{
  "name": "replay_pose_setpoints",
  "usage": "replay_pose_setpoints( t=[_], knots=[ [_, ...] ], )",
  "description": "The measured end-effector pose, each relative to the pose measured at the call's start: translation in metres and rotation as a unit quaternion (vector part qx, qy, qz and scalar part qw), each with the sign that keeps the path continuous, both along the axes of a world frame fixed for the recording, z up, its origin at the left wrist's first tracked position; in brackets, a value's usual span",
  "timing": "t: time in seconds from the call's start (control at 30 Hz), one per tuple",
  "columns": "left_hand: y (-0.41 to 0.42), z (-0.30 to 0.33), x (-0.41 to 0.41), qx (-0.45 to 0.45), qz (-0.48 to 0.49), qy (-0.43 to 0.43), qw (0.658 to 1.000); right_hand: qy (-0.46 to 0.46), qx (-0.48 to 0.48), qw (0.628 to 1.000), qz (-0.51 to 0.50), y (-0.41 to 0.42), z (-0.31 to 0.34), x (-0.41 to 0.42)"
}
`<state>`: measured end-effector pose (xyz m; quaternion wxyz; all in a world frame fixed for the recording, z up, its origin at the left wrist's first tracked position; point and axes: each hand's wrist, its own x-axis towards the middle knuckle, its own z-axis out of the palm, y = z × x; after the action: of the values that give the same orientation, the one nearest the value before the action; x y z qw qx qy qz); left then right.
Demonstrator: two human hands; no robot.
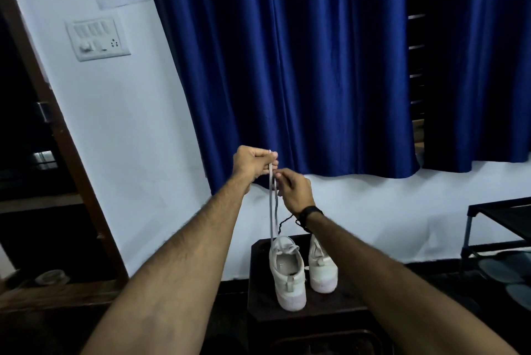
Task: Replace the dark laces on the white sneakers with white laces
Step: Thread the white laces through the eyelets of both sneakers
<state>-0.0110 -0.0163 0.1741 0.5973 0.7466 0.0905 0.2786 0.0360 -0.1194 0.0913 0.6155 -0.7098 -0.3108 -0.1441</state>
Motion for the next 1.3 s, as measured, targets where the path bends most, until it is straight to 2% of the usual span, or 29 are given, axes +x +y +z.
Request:
replay_pose_setpoints(
  t=[0.17, 0.23, 0.3, 0.37, 0.47, 0.57, 0.63, 0.67, 0.8, 0.97, 1.07, 1.17, 1.3],
  knots=[
    [-0.008, 0.002, -0.004, 0.010, -0.004, 0.000, 1.000, 0.079, 0.059, 0.995, 0.009, 0.001, 0.007, -0.001],
    [-0.009, 0.002, -0.005, 0.022, -0.001, 0.002, 1.000, 0.099, 0.051, 0.994, 0.014, -0.003, 0.004, -0.006],
    [-0.006, 0.000, -0.007, 0.032, 0.013, 0.004, 0.999, 0.103, -0.016, 0.995, -0.001, -0.008, -0.012, -0.005],
    [0.003, -0.007, -0.011, 0.048, 0.078, 0.019, 0.996, 0.112, -0.126, 0.986, -0.006, -0.018, -0.033, -0.003],
    [0.033, -0.038, -0.017, 0.129, 0.202, 0.130, 0.962, 0.128, -0.294, 0.947, -0.022, -0.036, -0.067, -0.011],
    [0.049, -0.070, -0.024, 0.193, 0.203, 0.279, 0.919, 0.150, -0.395, 0.904, -0.066, -0.041, -0.094, -0.014],
    [0.048, -0.090, -0.027, 0.248, 0.189, 0.338, 0.888, 0.160, -0.434, 0.882, -0.095, -0.036, -0.108, -0.015],
    [0.046, -0.102, -0.027, 0.252, 0.177, 0.352, 0.884, 0.164, -0.447, 0.873, -0.103, -0.032, -0.113, -0.016],
    [0.037, -0.149, -0.022, 0.210, 0.113, 0.367, 0.899, 0.214, -0.423, 0.872, -0.119, -0.014, -0.131, -0.024],
    [0.023, -0.201, -0.013, 0.211, 0.048, 0.372, 0.902, 0.304, -0.358, 0.873, -0.132, -0.004, -0.153, -0.016],
    [0.027, -0.222, -0.006, 0.169, 0.037, 0.375, 0.911, 0.313, -0.340, 0.880, -0.105, -0.003, -0.160, -0.010],
    [0.032, -0.228, -0.002, 0.135, 0.067, 0.377, 0.914, 0.319, -0.310, 0.892, -0.075, -0.001, -0.163, -0.006],
    [0.031, -0.221, 0.004, 0.143, 0.087, 0.304, 0.938, 0.281, -0.302, 0.910, -0.038, -0.001, -0.164, -0.012]
  ],
)
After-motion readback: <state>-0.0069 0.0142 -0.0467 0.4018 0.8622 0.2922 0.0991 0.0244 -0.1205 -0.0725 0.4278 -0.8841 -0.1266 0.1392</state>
